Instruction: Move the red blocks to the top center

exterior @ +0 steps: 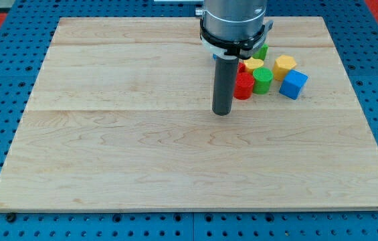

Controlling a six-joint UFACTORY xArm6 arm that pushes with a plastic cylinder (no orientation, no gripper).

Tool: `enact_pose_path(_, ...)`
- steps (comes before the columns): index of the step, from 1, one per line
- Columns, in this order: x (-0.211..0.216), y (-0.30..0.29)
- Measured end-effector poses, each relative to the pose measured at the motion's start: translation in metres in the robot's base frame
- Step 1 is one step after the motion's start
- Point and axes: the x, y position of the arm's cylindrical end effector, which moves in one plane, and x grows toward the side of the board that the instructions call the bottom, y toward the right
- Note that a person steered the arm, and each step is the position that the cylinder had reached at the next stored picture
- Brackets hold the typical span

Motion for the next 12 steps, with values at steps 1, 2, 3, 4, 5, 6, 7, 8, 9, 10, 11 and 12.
enact_pose_path(1, -0.002, 0.000)
enact_pose_path(2, -0.002, 0.000)
enact_pose_path(3, -0.003, 0.000)
enact_pose_path(4, -0.003, 0.001)
enact_pose_path(5, -0.021, 0.088)
enact_pose_path(6, -0.012, 0.131)
enact_pose_path(7, -0.059, 0.063)
enact_pose_path(8, -0.081, -0.012)
enact_pose_path(9, -0.083, -0.031)
enact_pose_path(10, -0.072, 0.025)
enact_pose_path(11, -0.110, 0.022)
enact_pose_path(12, -0.154, -0.040)
